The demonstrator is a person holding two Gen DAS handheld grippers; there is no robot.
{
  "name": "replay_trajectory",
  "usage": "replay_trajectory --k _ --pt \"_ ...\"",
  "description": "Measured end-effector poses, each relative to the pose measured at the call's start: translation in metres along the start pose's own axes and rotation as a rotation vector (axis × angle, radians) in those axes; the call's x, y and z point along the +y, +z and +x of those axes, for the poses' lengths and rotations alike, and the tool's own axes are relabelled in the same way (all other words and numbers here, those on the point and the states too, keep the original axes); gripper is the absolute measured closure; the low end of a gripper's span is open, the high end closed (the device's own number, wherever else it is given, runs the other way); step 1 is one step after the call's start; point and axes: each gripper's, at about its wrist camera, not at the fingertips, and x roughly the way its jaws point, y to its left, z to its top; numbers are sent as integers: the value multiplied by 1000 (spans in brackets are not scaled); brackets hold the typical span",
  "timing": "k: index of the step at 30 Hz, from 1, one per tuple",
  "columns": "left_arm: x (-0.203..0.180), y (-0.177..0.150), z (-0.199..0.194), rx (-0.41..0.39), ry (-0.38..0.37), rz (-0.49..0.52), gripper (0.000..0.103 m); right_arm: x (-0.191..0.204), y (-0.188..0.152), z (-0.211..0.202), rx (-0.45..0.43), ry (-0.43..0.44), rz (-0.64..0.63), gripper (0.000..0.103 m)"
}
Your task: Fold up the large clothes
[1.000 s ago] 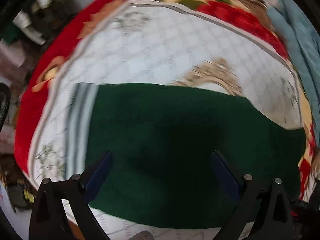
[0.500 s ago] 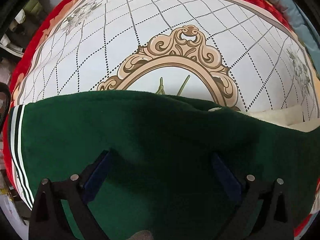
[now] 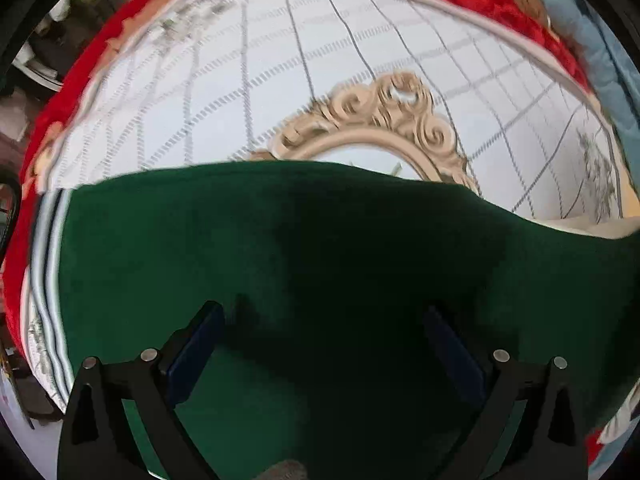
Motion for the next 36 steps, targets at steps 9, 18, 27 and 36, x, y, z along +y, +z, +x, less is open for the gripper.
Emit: replay_trajectory --k 9,18,27,36 --pt "0 11 42 35 61 42 0 -24 15 117 61 -87 108 97" --pt "-8 15 -9 -48 35 17 0 -15 12 41 11 -102 147 51" --pt "-34 40 49 -12 50 65 0 28 -25 53 171 -40 53 73" --pt "8 40 16 -11 -30 -44 0 28 14 93 392 -95 95 92"
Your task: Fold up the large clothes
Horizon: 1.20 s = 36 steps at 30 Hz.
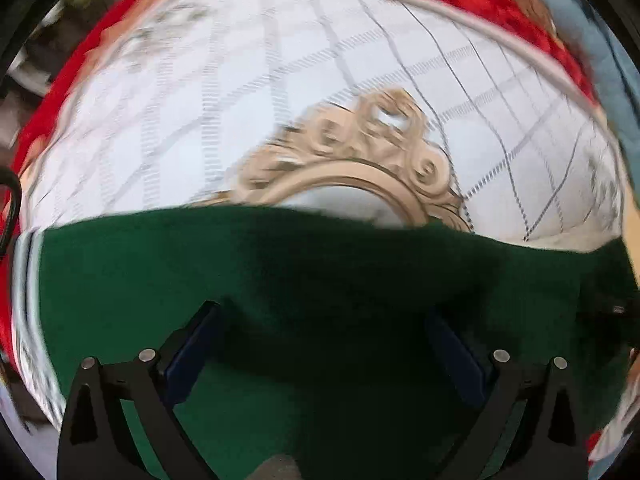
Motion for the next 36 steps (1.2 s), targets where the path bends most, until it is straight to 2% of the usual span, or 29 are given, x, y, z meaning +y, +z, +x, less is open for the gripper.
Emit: replay_trajectory --k 2,3,4,6,8,10,12,15,18,21,23,24,26,27,28,29,30,31,33,34,36 --pt "31 -16 -26 -25 -4 -82 0 30 -21 -27 -39 18 -123 91" --pt "49 -27 -36 -25 0 -127 0 43 -33 -31 -27 35 -171 91" --pt "71 -41 -43 -16 8 -180 0 61 -49 -24 31 55 -223 91" --pt "96 -75 -55 9 30 -262 0 82 -68 11 155 41 -274 91" --pt "129 -112 -59 49 58 -361 0 92 -83 66 249 -58 -308 92" --pt "155 -145 -62 81 73 -449 0 90 -86 99 256 -122 -310 103" --pt "181 -177 -62 118 95 -543 0 83 -74 107 301 -85 -223 103" --pt "208 -211 -62 102 75 -685 0 83 -67 110 355 -74 -253 103" --pt "228 -231 -50 52 -33 -844 0 95 -69 102 366 -94 -351 103" --pt "246 -236 -17 7 -205 -1015 1 101 -80 78 316 -21 -392 80" --pt "254 -231 -3 -49 -203 -1068 2 94 -86 66 289 57 -370 54" --pt "257 -224 -4 -104 -174 -1072 2 91 -87 64 284 87 -356 50" --pt "260 -215 -10 -169 -125 -1084 9 74 -91 64 275 126 -319 50" --pt "262 -212 -12 -191 -114 -1091 27 67 -90 66 281 153 -294 50" --pt "265 -208 -14 -213 -102 -1074 50 62 -89 68 285 182 -268 50" --pt "263 -200 -19 -234 -94 -1033 62 55 -87 68 288 224 -230 50" --pt "261 -193 -27 -263 -97 -990 79 49 -95 65 289 241 -217 50" --pt "262 -189 -34 -286 -111 -964 83 45 -95 65 294 255 -200 50" --pt "262 -186 -54 -358 -189 -917 84 49 -105 67 296 246 -206 50" --pt "262 -187 -65 -400 -237 -895 85 47 -104 65 295 239 -215 50" --pt "260 -189 -81 -500 -384 -831 84 45 -104 65 301 232 -223 50"
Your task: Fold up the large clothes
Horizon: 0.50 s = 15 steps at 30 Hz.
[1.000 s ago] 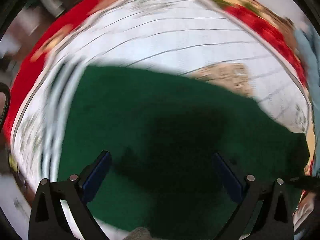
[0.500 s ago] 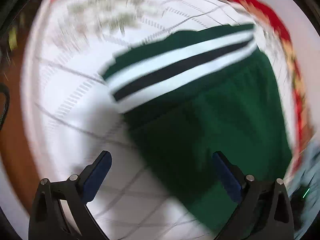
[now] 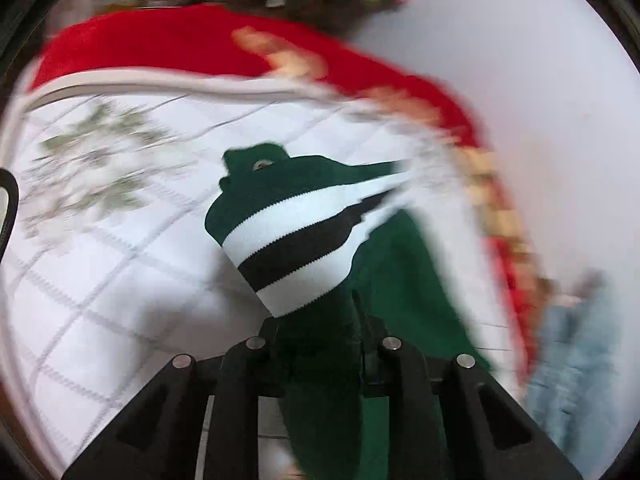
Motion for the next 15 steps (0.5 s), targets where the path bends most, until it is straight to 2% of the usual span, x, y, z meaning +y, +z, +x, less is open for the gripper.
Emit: replay_trajectory --k 2,6,8,10,12,15 --pt "-4 -1 15 11 -17 16 84 -2 0 2 7 4 7 50" --pt "45 -11 43 69 -20 -123 70 -8 2 -2 12 16 32 50" --pt "63 -16 50 87 -93 -216 54 -5 2 2 12 7 31 50" --pt "63 -15 60 77 -148 -253 31 5 2 9 9 -5 28 50" --pt "47 -13 64 66 -134 -206 23 13 7 15 7 -9 32 50" --pt "17 -19 72 57 -56 -84 24 7 9 13 3 -3 63 49"
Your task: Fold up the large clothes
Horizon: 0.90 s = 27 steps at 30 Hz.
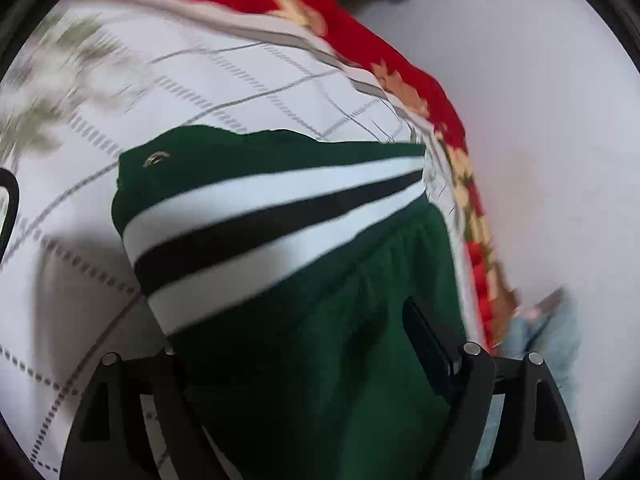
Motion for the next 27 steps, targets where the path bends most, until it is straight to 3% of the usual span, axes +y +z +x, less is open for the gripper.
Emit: replay_trajectory --k 2,3,7,10,11,13,14,18,19,21,23,24,26,27 --pt "-11 1 -2 -25 78 58 54 1 0 -4 5 -15 15 49" --pt "-15 3 -4 -25 108 78 86 -1 -3 -8 1 -22 18 49" --pt "-23 10 -25 -51 138 129 89 20 -15 -39 -90 -125 -47 49" --pt "-31 25 -32 -81 157 179 89 23 -20 -44 -126 -283 -75 49" --pt "-32 30 -36 -90 163 185 89 20 -20 -33 -95 -327 -79 58" --pt "-35 37 -41 -97 159 191 89 11 -18 -8 -47 -407 -85 86" --pt "-39 37 -42 -96 160 208 89 7 -16 7 -47 -429 -92 85" --pt "-78 29 -45 -137 185 352 90 1 -13 14 -63 -434 -67 84" --pt "-88 27 -46 -146 188 379 90 -1 -14 11 -62 -412 -71 85" --pt "-106 22 -50 -160 191 435 90 -10 -21 -12 -65 -291 -62 83" --pt "-117 20 -54 -167 186 454 90 -21 -37 -53 -127 -177 -51 75" --pt "-123 19 -56 -171 181 468 90 -27 -44 -70 -168 -167 -43 68" --pt "-135 13 -60 -182 173 504 90 -52 -64 -117 -298 -221 0 23" --pt "-143 9 -63 -188 167 527 90 -71 -74 -136 -351 -284 31 17"
